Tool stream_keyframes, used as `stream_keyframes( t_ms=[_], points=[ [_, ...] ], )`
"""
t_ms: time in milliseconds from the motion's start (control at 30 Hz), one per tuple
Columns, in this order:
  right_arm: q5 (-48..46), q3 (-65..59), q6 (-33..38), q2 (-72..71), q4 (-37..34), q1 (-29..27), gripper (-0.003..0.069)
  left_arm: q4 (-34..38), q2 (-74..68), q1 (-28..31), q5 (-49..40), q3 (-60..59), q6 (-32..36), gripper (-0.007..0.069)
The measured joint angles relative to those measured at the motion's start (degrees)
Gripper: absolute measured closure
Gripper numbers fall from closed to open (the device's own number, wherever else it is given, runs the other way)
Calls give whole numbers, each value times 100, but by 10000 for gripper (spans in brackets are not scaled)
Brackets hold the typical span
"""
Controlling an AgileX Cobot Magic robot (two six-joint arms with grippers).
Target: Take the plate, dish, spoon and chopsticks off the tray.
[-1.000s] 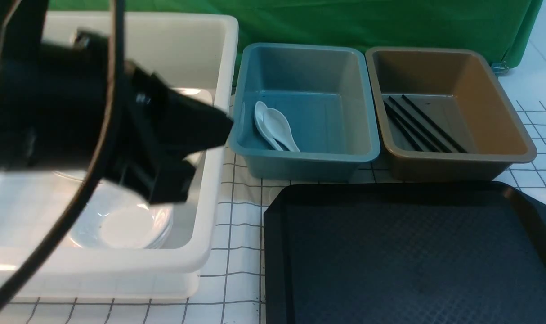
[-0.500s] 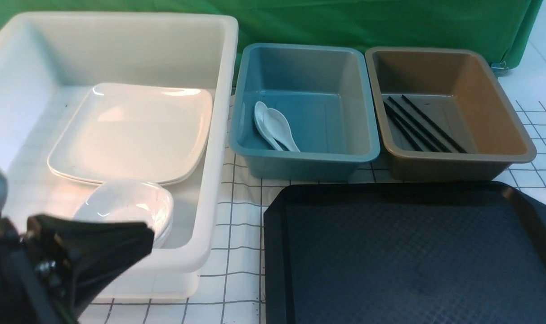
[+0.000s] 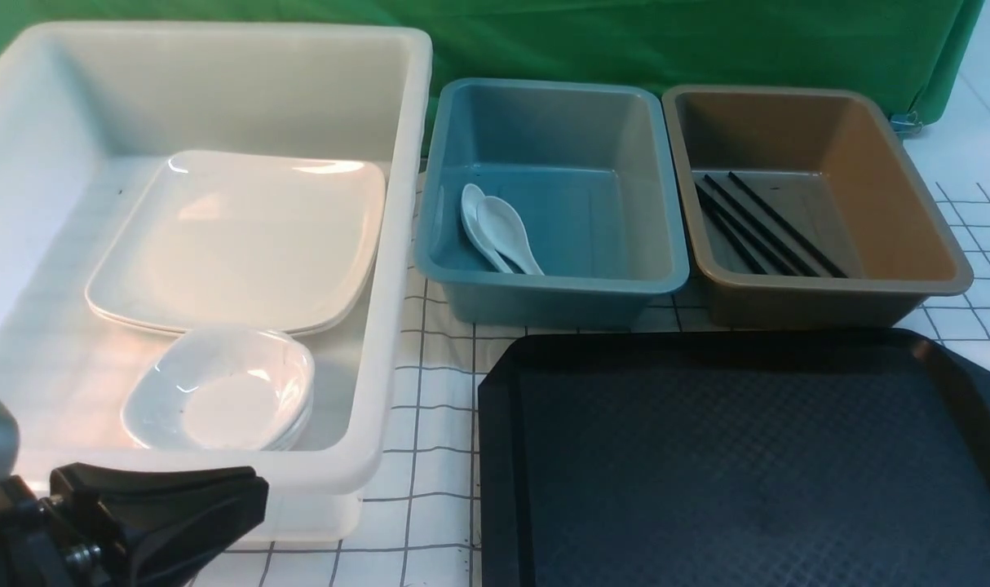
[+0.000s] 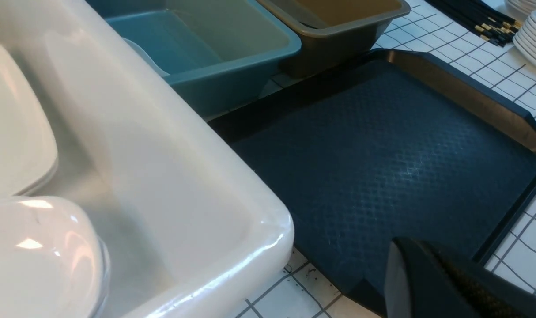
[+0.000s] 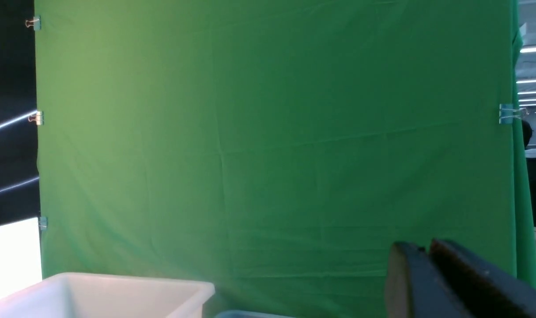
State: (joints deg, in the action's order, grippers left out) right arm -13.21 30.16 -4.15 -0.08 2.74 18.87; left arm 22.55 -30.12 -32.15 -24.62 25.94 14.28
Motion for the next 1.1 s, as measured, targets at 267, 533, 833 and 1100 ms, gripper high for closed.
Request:
stream_keyframes(
  t_ms=[267,533,833,1100],
  points=[
    [-22,1,-5,2,0,0,554,-97,0,0,57,0,0,627],
    [-22,1,0,2,0,0,535,-135,0,0,57,0,13,627],
    [-22,1,-5,2,0,0,515,-875,461,56,949,-585,-38,627],
    [-15,1,-5,2,0,0,498,-1059,2031,1633,1707,-1989,-292,627]
  ],
)
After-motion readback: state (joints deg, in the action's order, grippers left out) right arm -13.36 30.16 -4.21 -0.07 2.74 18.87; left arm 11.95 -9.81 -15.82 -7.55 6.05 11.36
